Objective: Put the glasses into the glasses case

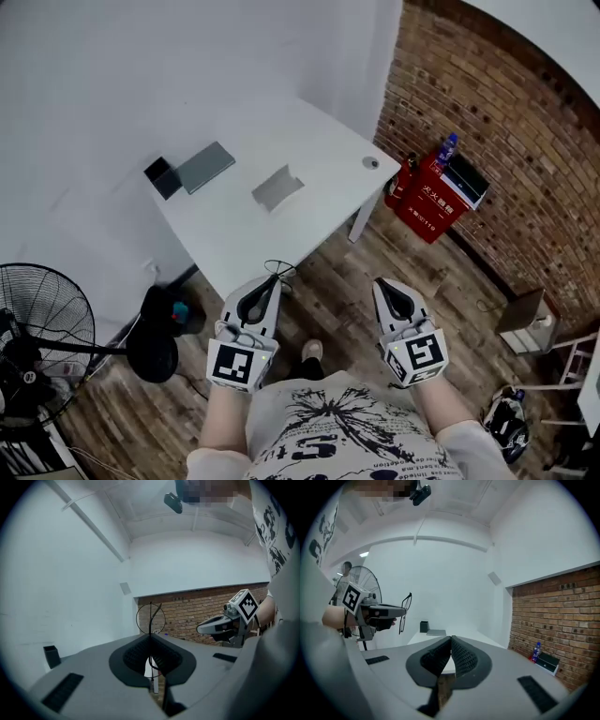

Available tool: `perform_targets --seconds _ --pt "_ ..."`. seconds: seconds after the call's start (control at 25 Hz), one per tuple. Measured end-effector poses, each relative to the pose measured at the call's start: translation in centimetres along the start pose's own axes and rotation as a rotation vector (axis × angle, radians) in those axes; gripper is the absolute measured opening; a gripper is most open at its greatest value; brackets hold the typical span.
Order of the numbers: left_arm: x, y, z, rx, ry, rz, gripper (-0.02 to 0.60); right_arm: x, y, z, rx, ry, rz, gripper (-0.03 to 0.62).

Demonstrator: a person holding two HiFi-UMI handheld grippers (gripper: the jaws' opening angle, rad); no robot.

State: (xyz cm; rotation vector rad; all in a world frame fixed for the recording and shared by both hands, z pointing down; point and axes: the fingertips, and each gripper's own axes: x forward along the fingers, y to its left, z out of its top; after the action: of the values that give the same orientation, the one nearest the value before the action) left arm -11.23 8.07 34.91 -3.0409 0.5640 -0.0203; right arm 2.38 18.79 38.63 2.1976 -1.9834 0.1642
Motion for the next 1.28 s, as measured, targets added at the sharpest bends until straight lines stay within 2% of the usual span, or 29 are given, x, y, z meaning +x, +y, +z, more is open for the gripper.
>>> perform_targets --seconds 0.16,0.32,0.56,0.76,1.08,1.28 --pt "4.6 4.8 -0.5 0.058 0.032 -0.012 0.015 6.6 -1.8 1.6 -0.004 -0.005 0.002 0.015" --pt "8.2 8.3 -0.6 0.036 0.014 -0.002 0.015 11.8 -2.7 2.7 0.013 -0.018 0.025 0.015" --pt "12.0 11.3 -2.4 0.046 0.045 0.036 0.015 18.1 -4.3 2.8 0.008 -0.012 0.098 0.015" --pt "15.2 13.5 -4.9 0.048 0.172 0.087 0.015 23.8 -5.9 2.9 -0.003 -0.003 0.200 0.015" --pt "21.8 17.5 -6.3 0.019 0.218 0.254 0.015 33.9 -9.3 4.3 -0.039 0.017 0.427 0.015" --pt "25.9 19.3 -8.9 -0.002 0.299 0.292 0.015 39.0 -11.2 3.7 -0.072 0.040 0.553 0.015"
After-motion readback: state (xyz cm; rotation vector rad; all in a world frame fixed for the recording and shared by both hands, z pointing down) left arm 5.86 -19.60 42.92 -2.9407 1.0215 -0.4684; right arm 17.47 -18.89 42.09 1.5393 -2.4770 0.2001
